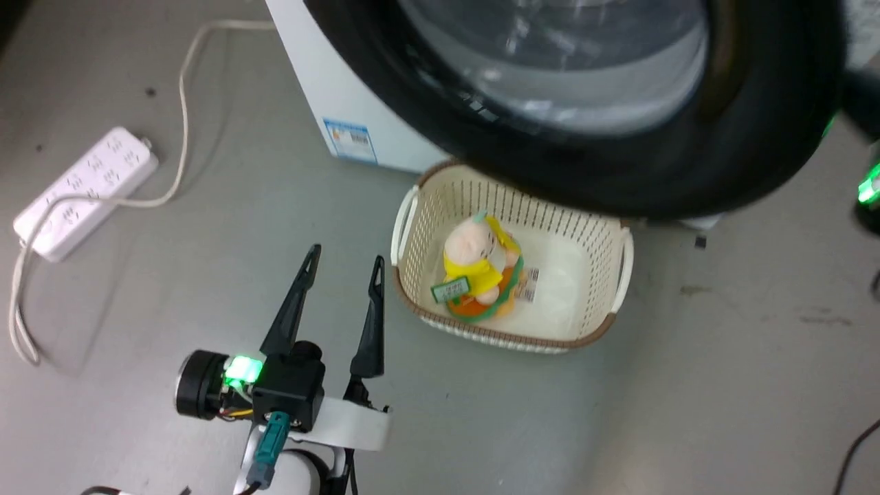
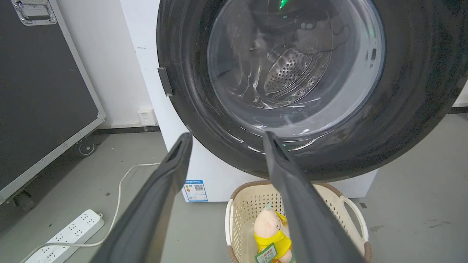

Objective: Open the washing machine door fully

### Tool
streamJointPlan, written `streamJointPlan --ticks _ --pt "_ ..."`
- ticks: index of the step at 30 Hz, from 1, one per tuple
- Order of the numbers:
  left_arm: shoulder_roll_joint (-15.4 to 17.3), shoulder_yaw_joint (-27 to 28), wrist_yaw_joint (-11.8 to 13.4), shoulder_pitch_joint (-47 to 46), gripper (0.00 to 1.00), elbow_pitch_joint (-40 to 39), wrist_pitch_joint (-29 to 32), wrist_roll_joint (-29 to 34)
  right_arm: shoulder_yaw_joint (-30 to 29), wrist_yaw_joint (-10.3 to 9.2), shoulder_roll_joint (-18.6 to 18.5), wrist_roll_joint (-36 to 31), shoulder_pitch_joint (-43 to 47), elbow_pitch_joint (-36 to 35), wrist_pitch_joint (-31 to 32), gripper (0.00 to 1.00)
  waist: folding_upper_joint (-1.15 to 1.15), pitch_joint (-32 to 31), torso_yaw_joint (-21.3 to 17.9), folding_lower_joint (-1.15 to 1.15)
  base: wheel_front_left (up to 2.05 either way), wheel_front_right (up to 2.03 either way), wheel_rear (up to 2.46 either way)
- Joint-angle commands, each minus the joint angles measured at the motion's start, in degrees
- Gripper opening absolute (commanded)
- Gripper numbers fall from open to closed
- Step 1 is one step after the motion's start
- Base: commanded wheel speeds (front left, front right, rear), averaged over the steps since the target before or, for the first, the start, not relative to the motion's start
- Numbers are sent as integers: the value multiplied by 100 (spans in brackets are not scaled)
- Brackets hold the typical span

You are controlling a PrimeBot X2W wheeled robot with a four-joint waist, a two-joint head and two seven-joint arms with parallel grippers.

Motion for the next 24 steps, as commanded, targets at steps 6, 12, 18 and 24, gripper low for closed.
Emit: streamJointPlan --ticks 6,12,18,24 --pt "-18 -6 -58 237 100 88 -32 -52 136 6 414 31 778 -275 372 0 0 -602 -17 1 0 0 0" --pt "-37 -115 -145 571 100 249 -32 -75 257 6 772 -2 1350 -441 610 0 0 -1048 -49 1 0 0 0" --pt "-94 -154 -146 853 100 304 -32 -123 383 6 1306 48 1951 -828 1007 0 0 -1412 -33 1 0 0 0" --pt "-116 -169 -199 995 100 343 -32 -123 481 6 1673 186 2658 -1380 1378 0 0 -1612 -3 1 0 0 0"
